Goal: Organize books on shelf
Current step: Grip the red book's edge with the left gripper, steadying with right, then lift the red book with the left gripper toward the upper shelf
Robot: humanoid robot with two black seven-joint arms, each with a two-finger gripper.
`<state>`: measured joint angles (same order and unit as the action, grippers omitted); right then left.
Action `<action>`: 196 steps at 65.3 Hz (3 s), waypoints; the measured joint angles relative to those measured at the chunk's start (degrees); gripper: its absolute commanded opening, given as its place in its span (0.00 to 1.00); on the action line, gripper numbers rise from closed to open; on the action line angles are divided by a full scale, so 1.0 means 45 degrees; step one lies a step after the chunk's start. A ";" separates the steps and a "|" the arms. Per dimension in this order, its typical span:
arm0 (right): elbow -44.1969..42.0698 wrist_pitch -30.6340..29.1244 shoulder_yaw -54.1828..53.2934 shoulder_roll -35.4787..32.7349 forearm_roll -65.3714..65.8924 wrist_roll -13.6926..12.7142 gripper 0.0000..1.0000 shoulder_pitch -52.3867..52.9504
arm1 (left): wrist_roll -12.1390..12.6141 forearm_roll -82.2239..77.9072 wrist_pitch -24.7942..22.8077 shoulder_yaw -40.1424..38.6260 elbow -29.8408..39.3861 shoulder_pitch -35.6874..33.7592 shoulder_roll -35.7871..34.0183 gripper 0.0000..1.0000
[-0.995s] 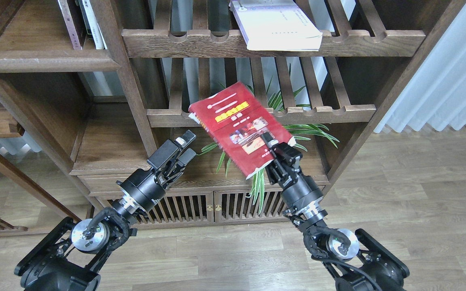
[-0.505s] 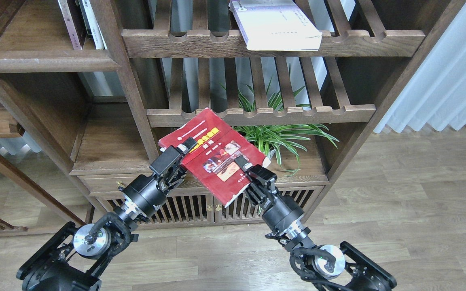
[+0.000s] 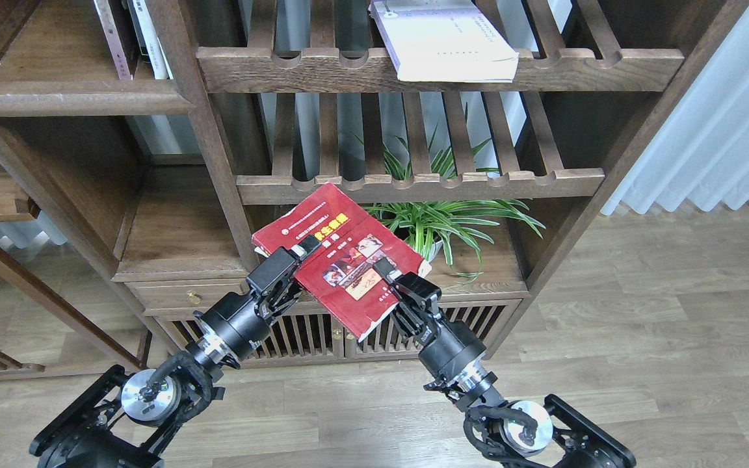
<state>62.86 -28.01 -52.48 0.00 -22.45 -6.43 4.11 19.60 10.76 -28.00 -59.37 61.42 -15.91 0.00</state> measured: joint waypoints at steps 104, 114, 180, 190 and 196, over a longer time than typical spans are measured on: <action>0.0422 0.0005 -0.0357 0.0000 0.0053 0.0084 0.99 0.0059 | 0.0174 0.0088 0.0000 0.0360 0.0118 -0.0098 0.0000 0.05; 0.0246 0.0526 -0.1411 -0.0001 0.0046 0.0165 0.99 0.0103 | 0.0223 0.0046 0.0000 0.0314 0.0405 -0.0188 0.0000 0.05; -0.1638 0.3393 -0.2665 -0.0001 0.0146 0.1487 0.99 0.1209 | 0.1870 -0.1607 0.0000 0.0131 0.3151 -0.2502 -0.6022 0.05; -0.1691 0.3478 -0.2636 0.0000 0.0164 0.1487 0.99 0.1418 | 0.1871 -0.1583 0.0000 0.0368 0.3189 -0.3479 -0.7329 0.07; -0.1776 0.3517 -0.2634 -0.0001 0.0165 0.1488 0.99 0.1499 | 0.1870 -0.1568 0.0000 0.0525 0.3203 -0.3738 -0.8128 0.07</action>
<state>54.87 -12.19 -64.34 0.00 -21.71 0.27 10.85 28.01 3.71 -28.00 -57.01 75.84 -32.73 -36.58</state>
